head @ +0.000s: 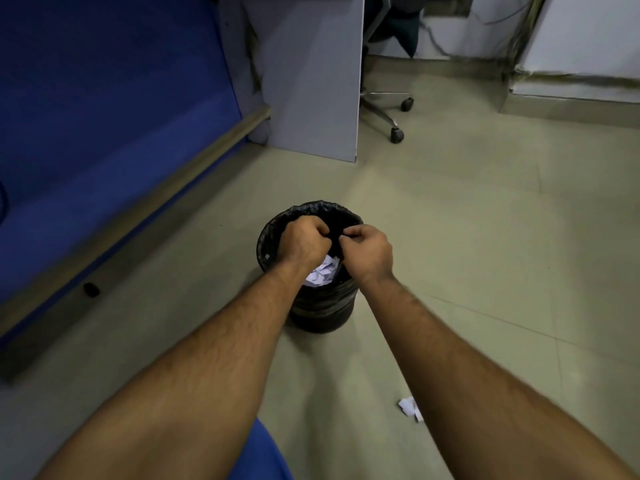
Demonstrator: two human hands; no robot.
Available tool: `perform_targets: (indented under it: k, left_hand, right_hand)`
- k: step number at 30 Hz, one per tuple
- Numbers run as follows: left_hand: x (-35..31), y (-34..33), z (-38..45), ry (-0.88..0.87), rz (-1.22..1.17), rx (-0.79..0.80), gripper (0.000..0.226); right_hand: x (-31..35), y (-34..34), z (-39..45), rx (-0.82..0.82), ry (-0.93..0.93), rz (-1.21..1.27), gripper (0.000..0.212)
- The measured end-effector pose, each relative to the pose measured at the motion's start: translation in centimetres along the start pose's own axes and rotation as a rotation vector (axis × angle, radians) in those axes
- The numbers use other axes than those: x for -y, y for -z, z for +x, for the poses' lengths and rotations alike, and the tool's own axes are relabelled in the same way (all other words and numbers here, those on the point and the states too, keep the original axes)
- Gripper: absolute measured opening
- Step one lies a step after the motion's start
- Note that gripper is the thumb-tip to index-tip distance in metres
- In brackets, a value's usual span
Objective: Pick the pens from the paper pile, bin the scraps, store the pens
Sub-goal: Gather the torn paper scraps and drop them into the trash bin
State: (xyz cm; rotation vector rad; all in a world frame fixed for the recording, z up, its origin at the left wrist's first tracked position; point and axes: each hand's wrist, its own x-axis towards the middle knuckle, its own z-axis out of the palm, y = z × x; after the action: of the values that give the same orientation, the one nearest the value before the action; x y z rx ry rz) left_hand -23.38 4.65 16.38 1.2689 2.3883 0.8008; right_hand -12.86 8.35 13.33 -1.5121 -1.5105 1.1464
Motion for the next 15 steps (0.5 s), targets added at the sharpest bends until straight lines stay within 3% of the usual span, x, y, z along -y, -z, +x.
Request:
perform_targets:
  k: [9,15]
  left_hand:
    - [-4.6,-5.7,-3.5,-0.221,0.066,0.076,0.017]
    - [-5.3,-14.3,-7.9,-0.255,0.287,0.361,0.023]
  right_hand:
    - [-5.9,6.4,-0.7,-0.110,-0.144,0.267,0.012]
    - [-16.0,12.0,-2.6,-0.114,-0.273,0.130,0.010]
